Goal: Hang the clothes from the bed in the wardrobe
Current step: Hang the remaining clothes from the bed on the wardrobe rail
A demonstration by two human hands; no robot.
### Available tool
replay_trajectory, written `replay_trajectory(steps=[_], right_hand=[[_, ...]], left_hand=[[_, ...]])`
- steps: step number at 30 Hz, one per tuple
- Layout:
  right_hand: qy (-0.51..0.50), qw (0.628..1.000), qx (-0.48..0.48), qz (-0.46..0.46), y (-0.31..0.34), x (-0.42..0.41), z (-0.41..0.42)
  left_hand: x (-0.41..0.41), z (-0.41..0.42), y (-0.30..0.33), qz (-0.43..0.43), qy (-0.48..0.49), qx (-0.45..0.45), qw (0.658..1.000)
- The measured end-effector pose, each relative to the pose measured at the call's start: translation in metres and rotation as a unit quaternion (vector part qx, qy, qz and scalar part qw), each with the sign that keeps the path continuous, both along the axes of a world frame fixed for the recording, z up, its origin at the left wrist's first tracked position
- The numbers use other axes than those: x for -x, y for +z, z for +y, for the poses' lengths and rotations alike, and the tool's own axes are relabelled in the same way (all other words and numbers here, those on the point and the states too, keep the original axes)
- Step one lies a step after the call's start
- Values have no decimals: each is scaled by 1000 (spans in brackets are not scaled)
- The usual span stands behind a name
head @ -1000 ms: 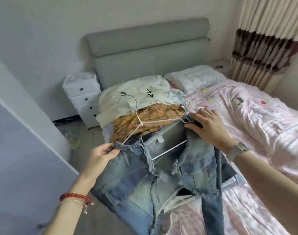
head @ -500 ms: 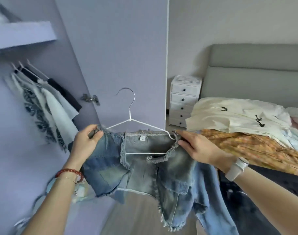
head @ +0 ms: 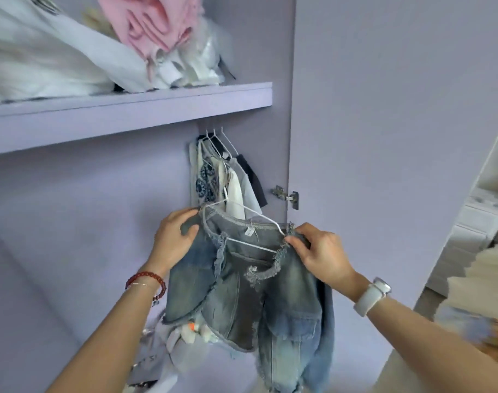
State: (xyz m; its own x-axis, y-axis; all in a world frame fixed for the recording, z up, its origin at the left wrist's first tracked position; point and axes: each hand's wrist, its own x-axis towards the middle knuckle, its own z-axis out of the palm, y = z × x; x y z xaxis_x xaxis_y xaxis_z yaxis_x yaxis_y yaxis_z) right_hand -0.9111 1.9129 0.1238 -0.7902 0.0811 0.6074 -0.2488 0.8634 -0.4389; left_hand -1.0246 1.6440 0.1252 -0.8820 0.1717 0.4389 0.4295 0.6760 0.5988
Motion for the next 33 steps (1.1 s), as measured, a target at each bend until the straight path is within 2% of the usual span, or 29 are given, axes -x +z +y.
replay_trajectory(steps=[3,6,9,12,15,19,26,33], right_hand=[[-3,999,39,7,-2,45,-22],[4,997,78,4,-1,90,-43],[29,991,128,4,3,135,-60],[44,982,185,2,13,181,-73],[64,970,234,-21,23,228,-82],[78,971,225,-35,38,291,-93],[58,961,260,-70,33,371,-108],[83,960,238,-118,-6,372,-93]], left_hand=[[4,-9,14,65,87,21,994],[3,-5,41,170,148,44,973],[8,6,74,291,194,95,932],[29,14,103,363,239,157,887],[56,21,118,344,303,237,857],[95,15,117,268,384,278,838],[124,-3,102,335,443,329,764],[129,-2,101,344,449,320,760]])
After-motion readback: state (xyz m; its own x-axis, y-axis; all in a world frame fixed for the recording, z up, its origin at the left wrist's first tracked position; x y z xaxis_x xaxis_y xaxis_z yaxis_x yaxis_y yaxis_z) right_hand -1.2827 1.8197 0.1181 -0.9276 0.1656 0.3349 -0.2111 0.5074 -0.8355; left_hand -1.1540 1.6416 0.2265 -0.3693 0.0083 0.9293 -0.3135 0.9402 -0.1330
